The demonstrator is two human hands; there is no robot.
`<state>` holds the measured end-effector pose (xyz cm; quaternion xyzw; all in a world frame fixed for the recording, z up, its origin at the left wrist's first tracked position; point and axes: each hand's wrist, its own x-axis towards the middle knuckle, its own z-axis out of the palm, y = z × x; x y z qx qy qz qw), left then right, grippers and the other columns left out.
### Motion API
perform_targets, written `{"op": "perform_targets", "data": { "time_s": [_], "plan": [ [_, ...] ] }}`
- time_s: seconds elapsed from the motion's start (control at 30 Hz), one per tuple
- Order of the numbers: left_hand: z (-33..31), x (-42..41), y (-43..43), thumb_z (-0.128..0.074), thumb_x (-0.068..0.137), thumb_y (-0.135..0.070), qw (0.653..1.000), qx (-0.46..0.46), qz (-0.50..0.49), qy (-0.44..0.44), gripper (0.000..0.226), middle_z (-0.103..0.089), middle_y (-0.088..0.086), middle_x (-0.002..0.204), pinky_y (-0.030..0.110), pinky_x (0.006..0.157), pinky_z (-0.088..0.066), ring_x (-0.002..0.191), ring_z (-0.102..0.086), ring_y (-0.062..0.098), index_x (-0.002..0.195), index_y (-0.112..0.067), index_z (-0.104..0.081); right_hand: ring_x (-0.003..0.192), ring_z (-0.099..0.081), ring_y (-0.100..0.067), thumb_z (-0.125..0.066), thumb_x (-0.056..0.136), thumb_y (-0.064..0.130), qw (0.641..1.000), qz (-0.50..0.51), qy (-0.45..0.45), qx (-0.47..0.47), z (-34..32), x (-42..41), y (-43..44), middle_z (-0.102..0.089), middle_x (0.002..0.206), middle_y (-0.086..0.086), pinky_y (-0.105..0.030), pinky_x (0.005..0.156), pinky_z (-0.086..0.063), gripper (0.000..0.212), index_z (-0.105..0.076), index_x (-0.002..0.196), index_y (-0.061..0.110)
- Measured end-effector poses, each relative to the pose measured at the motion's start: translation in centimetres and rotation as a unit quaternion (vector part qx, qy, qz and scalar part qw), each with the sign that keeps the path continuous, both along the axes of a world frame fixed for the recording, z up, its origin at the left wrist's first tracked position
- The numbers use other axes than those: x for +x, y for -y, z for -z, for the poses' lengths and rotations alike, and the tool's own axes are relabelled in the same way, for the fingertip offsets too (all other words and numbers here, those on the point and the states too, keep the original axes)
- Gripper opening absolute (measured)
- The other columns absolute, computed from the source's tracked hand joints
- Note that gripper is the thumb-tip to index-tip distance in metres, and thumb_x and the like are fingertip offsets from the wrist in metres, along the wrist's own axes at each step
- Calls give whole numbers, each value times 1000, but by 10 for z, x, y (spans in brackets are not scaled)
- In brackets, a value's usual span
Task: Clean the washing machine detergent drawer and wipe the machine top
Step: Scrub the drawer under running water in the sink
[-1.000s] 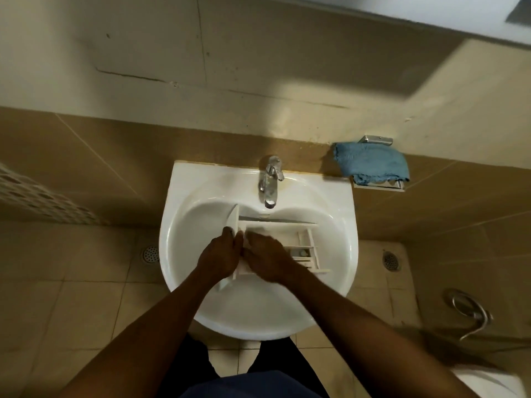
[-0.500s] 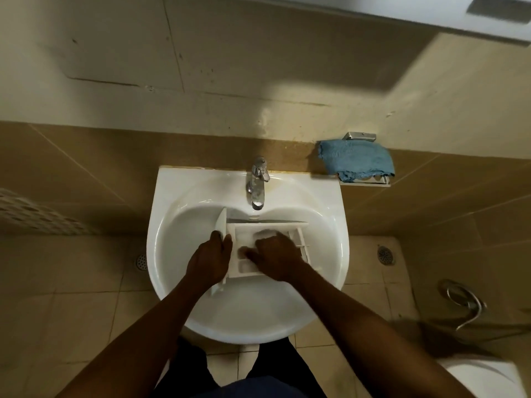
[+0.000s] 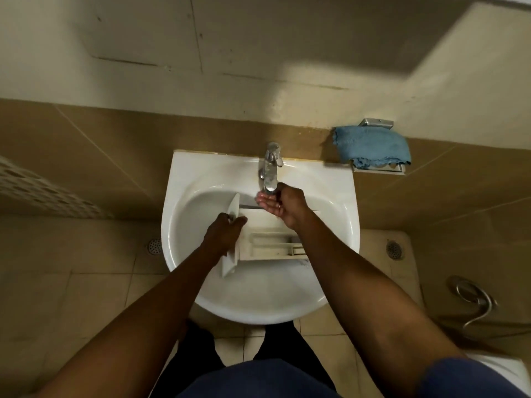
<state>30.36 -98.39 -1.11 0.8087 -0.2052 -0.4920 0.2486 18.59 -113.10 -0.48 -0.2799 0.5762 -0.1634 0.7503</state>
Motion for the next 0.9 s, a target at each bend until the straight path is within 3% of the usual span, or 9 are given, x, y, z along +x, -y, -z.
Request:
{"op": "perform_targets", "data": {
  "time_s": [0.1, 0.17, 0.23, 0.37, 0.5, 0.63, 0.77, 0.9],
  "plan": [
    [4, -3, 12, -47, 97, -64, 999, 18, -11, 32, 71, -59, 18, 133, 50, 98, -53, 116, -61, 38, 140, -7, -46, 91, -74, -37, -44, 101, 12, 992, 58, 100, 46, -2, 2, 1, -71, 110, -29, -41, 76, -64, 35, -61, 120, -12],
    [8, -9, 13, -34, 98, -70, 997, 25, 2, 79, 79, -62, 21, 130, 47, 100, -51, 115, -62, 39, 135, -2, -49, 99, -72, -37, -40, 105, 15, 986, 52, 142, 75, -3, 8, 1, -70, 112, -27, -45, 93, -59, 38, -62, 120, -13],
    [11, -16, 10, -26, 99, -71, 992, 18, 12, 123, 82, -64, 22, 126, 44, 97, -48, 114, -61, 39, 130, 0, -52, 95, -74, -35, -39, 106, 18, 982, 55, 160, 82, -6, 15, 0, -73, 104, -25, -46, 97, -56, 39, -65, 110, -11],
    [10, -19, 8, -25, 101, -68, 988, 5, 19, 154, 77, -65, 23, 122, 44, 95, -47, 112, -62, 39, 124, -1, -56, 81, -76, -29, -40, 105, 17, 990, 30, 118, 74, -12, 8, 1, -76, 86, -19, -39, 84, -61, 36, -67, 103, -6],
    [7, -21, 7, -27, 102, -66, 986, -6, 15, 164, 73, -66, 23, 120, 44, 94, -48, 111, -63, 40, 121, -2, -57, 83, -76, -34, -39, 99, 11, 991, 27, 110, 75, -11, -10, 5, -75, 94, -26, -38, 67, -64, 26, -56, 112, -4],
    [7, -21, 6, -27, 102, -65, 984, -10, 20, 175, 73, -67, 22, 118, 45, 92, -49, 109, -63, 40, 120, -1, -57, 92, -73, -39, -38, 104, 12, 985, 58, 149, 70, -12, -1, 9, -71, 106, -31, -47, 88, -61, 38, -57, 124, -14],
    [10, -20, 6, -26, 102, -65, 983, -15, 28, 179, 73, -66, 24, 117, 46, 92, -49, 108, -63, 41, 119, -1, -56, 87, -74, -31, -42, 104, 16, 994, -1, 98, 51, -15, 3, 4, -75, 94, -22, -42, 92, -59, 35, -68, 103, -8],
    [9, -20, 6, -25, 100, -69, 986, -15, 18, 164, 76, -66, 22, 116, 46, 91, -48, 108, -62, 41, 117, -2, -56, 78, -75, -31, -41, 98, 9, 993, -113, -13, -17, -24, -17, -14, -73, 88, -20, -35, 67, -63, 26, -64, 91, -1]
  ]
}}
